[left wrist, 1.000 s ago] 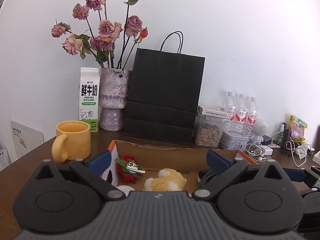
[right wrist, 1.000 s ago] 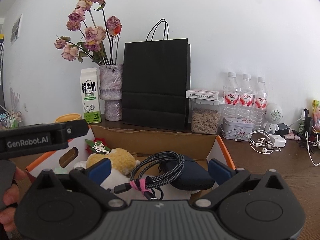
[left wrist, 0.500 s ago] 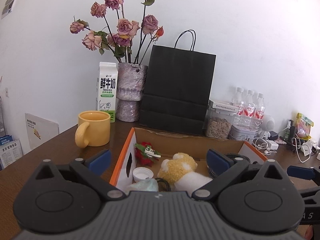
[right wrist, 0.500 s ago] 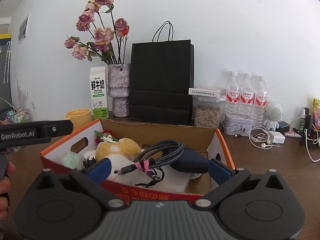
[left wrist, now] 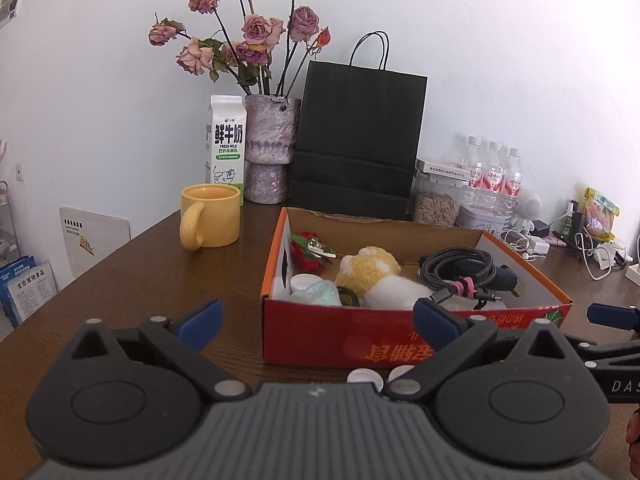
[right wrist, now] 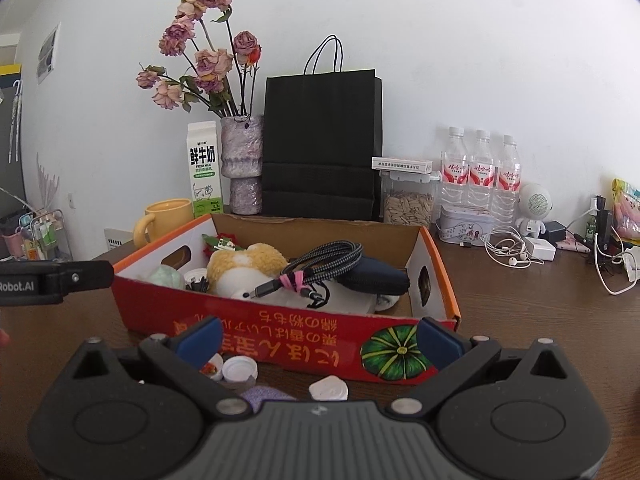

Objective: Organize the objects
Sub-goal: 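Withdraw both tools from the box toward the purple fabric pouch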

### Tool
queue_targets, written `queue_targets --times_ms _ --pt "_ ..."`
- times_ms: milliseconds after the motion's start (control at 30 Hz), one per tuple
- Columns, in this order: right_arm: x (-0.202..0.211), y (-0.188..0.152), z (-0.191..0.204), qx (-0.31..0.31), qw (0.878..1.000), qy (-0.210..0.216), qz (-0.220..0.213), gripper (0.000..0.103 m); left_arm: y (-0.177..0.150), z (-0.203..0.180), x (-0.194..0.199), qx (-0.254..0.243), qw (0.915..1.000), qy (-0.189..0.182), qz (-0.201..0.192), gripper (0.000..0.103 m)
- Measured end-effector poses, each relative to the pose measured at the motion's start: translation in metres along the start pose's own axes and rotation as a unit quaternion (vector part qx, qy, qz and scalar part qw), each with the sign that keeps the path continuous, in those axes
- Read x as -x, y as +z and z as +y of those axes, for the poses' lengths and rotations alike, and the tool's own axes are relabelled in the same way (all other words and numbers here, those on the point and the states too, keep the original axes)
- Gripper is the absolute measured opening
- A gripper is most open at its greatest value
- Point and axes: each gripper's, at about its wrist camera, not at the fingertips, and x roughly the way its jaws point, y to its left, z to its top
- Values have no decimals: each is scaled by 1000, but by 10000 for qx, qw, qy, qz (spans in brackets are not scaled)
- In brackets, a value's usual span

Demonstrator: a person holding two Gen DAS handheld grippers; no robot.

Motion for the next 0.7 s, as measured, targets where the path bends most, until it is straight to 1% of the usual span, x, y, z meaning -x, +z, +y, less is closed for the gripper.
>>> queue_targets --times_ms 133,267,400,633,700 --pt "10 -12 1 -20 9999 -24 160 103 -6 5 7 -5 9999 9 157 103" --pt "17 -25 2 -18 9993 -38 376 103 -13 11 15 11 9997 -3 232 103" --pt "21 -34 0 -31 9984 10 567 103 -17 17 21 3 9995 62 324 103" --pt "15 -46 1 79 9949 167 990 103 -25 23 25 -8 9986 163 511 103" --pt "12 -45 2 80 9942 245 1039 103 -26 23 26 -15 9984 173 538 103"
